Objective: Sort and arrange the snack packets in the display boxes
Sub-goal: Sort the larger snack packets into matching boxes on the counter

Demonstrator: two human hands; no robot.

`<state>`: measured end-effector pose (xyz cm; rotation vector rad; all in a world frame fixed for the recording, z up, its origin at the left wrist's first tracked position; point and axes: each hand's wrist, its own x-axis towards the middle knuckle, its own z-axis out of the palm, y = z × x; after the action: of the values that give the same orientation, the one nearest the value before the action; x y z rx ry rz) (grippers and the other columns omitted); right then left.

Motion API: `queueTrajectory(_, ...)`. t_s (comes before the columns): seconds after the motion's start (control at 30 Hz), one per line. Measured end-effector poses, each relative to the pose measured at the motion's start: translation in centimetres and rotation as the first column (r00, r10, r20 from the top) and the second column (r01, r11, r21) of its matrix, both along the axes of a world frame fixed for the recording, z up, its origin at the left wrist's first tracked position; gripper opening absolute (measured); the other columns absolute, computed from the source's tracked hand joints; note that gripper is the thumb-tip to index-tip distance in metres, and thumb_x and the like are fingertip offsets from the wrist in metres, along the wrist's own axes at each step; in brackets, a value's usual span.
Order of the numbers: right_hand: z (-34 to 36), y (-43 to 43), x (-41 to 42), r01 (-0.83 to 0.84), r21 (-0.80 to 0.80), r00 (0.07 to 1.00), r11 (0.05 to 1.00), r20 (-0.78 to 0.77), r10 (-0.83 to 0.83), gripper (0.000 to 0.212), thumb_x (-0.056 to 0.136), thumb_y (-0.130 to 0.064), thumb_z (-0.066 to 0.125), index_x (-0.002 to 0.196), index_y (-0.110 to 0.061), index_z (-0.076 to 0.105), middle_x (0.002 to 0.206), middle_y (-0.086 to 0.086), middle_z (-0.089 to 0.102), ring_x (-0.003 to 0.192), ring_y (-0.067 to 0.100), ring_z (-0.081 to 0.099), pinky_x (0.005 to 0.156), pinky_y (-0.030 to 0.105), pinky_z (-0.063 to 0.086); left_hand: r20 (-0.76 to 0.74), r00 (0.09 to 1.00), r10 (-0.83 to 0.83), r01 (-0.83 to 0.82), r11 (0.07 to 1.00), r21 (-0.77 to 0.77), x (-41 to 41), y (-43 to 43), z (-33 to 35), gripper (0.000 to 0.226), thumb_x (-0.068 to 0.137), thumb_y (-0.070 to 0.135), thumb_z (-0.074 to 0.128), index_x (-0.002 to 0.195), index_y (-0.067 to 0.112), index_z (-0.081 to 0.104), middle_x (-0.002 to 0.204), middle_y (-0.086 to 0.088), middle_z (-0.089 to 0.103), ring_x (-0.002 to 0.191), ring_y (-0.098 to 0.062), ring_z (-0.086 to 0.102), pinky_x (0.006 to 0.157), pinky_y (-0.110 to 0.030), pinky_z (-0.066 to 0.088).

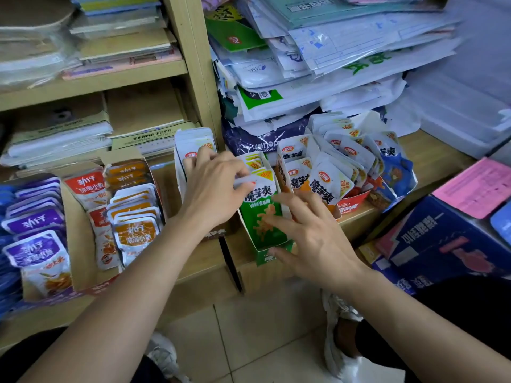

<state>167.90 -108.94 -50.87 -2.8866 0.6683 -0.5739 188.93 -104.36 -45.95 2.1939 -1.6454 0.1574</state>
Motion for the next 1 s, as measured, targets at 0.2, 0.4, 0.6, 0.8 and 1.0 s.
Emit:
queueTrajectory(0.2,-1.2,0.1,0.8,-0.034,-0.075,0.970,0.997,-0.244,0.014,0.067,0.082,-0.060,0.068,0.140,-0.028,0.057,0.156,0.000,0.042,0.139,0.037,0.028,0.104,0.055,0.037,-0.086,0.995,-0.050,0.040,0.992,-0.115,1.3,0.2,0.0,0.014,0.100,0.040,0.058,0.103,0.027,0.057,0.095,0.005,0.066,0.104,-0.022,0.051,0.087,-0.040,0.026)
queueTrajectory(0.4,-1.0,0.3,1.7,-0.026,-0.134,0.974,0.991,-0.228,-0.005,0.057,0.083,-0.057,0.069,0.131,-0.027,0.063,0.139,-0.002,0.056,0.121,0.030,0.040,0.089,0.049,0.042,-0.049,0.997,-0.053,0.040,0.971,-0.236,0.9,0.7,-0.3,0.014,0.099,0.036,0.061,0.102,0.022,0.060,0.093,0.013,0.056,0.111,-0.018,0.044,0.085,-0.039,0.022)
queueTrajectory(0.6,-1.6,0.2,1.8,-0.025,-0.082,0.971,0.996,-0.240,0.005,0.045,0.088,-0.053,0.066,0.126,-0.028,0.065,0.126,-0.009,0.065,0.119,0.028,0.043,0.090,0.048,0.036,-0.049,0.993,-0.110,0.092,0.956,-0.278,0.2,1.1,0.1,0.015,0.089,0.031,0.075,0.093,0.018,0.069,0.093,0.014,0.047,0.101,-0.006,0.033,0.085,-0.043,0.026)
queueTrajectory(0.8,-0.8,-0.1,1.8,0.036,-0.069,0.993,0.997,-0.111,-0.044,0.061,0.073,-0.051,0.083,0.125,-0.024,0.066,0.126,-0.001,0.059,0.119,0.027,0.048,0.093,0.052,0.040,0.097,0.995,-0.036,0.051,0.987,-0.150,0.8,1.1,-0.7,0.020,0.080,0.040,0.079,0.092,0.030,0.067,0.111,0.011,0.068,0.117,-0.022,0.048,0.087,-0.040,0.022)
queueTrajectory(1.0,-1.9,0.1,1.7,0.033,-0.078,0.977,0.996,-0.208,-0.049,0.057,0.080,-0.054,0.076,0.127,-0.025,0.066,0.138,-0.001,0.060,0.124,0.032,0.048,0.091,0.051,0.049,0.225,0.974,0.003,0.004,0.999,-0.034,1.0,0.9,-1.0,0.050,0.084,0.047,0.072,0.129,0.027,0.062,0.132,0.008,0.064,0.125,-0.023,0.044,0.093,-0.043,0.023)
